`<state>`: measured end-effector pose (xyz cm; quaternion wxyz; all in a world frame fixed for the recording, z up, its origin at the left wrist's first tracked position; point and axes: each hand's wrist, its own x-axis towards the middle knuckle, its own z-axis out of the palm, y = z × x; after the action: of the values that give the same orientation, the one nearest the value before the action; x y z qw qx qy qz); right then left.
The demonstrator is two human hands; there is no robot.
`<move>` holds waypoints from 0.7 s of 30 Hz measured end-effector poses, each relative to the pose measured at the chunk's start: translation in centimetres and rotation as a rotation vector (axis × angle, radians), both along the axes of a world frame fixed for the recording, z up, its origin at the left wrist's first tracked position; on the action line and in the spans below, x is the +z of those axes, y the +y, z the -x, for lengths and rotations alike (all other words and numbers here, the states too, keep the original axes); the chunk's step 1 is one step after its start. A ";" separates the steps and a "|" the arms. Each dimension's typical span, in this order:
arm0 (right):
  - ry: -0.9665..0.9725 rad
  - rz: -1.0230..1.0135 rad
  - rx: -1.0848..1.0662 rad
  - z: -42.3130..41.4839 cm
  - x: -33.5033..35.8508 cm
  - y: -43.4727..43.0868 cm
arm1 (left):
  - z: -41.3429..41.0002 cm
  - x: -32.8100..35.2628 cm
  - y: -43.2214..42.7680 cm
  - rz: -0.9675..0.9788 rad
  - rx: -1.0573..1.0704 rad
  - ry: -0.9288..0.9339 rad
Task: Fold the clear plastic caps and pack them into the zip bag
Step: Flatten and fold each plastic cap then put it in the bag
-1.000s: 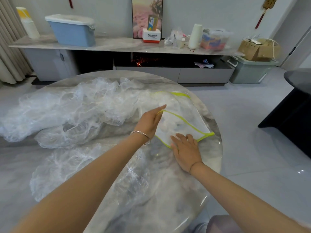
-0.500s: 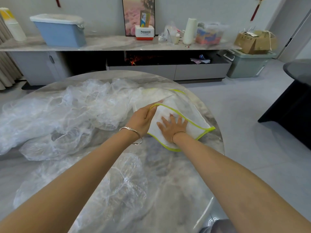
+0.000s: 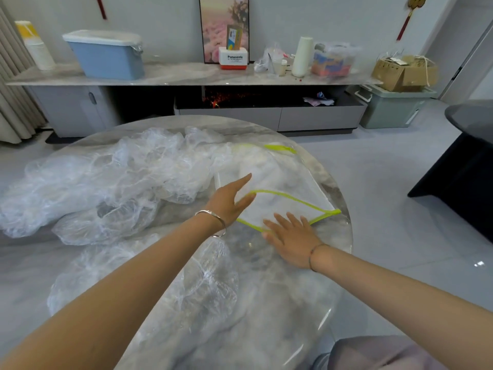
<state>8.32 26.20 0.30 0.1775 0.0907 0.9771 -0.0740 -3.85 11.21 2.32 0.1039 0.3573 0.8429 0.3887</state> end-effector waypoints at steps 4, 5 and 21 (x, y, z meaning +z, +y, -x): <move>-0.029 0.121 0.178 -3.2 -0.6 -2.5 | -1.9 -1.2 -5.1 0.465 0.062 0.091; -0.040 0.140 0.219 -3.7 -0.8 -3.1 | -2.6 -1.3 -6.8 0.584 0.100 0.091; 0.275 0.166 0.392 -1.6 -1.3 -9.8 | -7.8 -5.6 -18.2 0.779 0.075 0.124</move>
<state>9.91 16.42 -0.97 0.0607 -0.1261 0.9816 -0.1297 3.96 -7.00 -3.31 0.1662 0.2830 0.9444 0.0208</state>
